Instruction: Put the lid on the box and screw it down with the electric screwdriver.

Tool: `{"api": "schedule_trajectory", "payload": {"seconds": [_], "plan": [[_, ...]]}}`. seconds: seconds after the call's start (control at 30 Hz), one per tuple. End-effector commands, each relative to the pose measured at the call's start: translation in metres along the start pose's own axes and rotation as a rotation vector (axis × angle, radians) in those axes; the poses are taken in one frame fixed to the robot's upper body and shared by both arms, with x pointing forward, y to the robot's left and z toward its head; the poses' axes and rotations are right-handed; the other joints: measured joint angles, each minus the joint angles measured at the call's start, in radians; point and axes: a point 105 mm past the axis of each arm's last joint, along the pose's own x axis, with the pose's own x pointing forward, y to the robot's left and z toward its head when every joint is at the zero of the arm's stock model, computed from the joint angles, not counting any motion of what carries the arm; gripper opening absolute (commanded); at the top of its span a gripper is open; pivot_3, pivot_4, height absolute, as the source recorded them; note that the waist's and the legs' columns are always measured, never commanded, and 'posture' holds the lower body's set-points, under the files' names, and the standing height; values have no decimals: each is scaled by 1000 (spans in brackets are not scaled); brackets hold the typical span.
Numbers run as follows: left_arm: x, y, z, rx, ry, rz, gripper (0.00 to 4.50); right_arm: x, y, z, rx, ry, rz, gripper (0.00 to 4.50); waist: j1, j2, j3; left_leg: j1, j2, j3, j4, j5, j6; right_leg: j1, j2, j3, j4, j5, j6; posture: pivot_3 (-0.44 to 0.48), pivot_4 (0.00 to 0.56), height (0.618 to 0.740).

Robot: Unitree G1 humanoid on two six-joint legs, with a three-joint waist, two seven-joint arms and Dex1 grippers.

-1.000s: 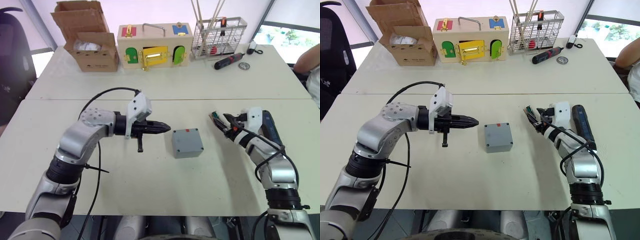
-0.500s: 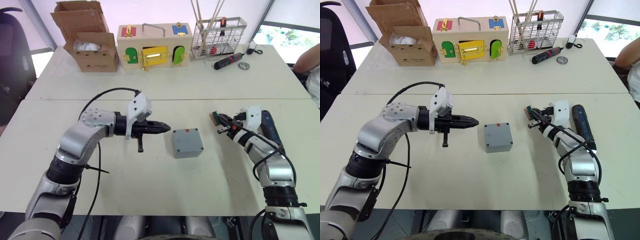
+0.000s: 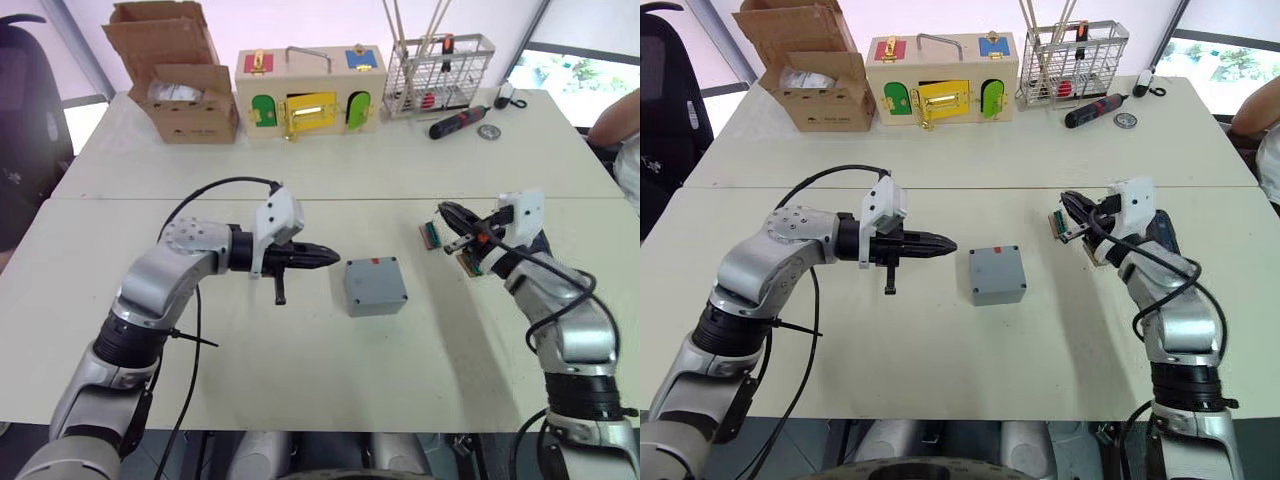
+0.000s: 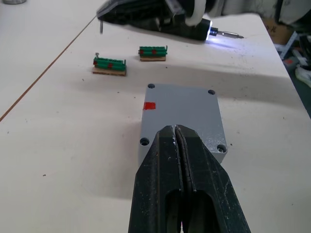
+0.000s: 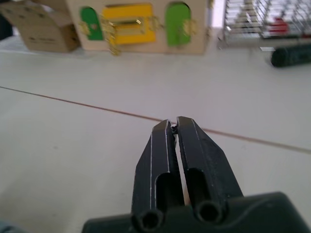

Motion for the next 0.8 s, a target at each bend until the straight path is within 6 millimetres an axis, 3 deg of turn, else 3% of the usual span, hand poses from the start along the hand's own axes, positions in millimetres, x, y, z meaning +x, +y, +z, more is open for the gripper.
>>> {"api": "schedule_trajectory", "payload": {"seconds": [0.03, 0.13, 0.23, 0.43, 0.8], "plan": [[-2, -1, 6, 34, -11, -12, 0, -10, 27, 22, 13, -25, 146, 107, 0, 0, 0, 0, 0, 0, 0, 0, 0, 0, 0, 0, 0, 0, 0, 0, 150, 737], [-3, -1, 1, 45, 16, -18, 0, -17, 55, 17, 33, 37, 277, 107, 1, 0, 0, 0, 0, 0, 0, 0, 0, 0, 0, 0, 0, 0, 0, 0, 150, 737], [-3, -1, -4, 54, 40, -23, 0, -21, 67, 15, 58, 61, 323, 107, 0, 0, 0, 0, 0, 0, 0, 0, 0, 0, 0, 0, 0, 0, 0, 0, 150, 737], [-1, -3, -5, 56, 38, -32, 0, -22, 77, 10, 70, 88, 359, 107, 2, 0, 0, 0, 0, 0, 0, 0, 0, 0, 0, 0, 0, 0, 0, 0, 150, 737], [-2, -3, -5, 56, 37, -24, 0, -21, 75, 0, 60, 122, 362, 107, 1, 0, 0, 0, 0, 0, 0, 0, 0, 0, 0, 0, 0, 0, 0, 0, 150, 737]]}}
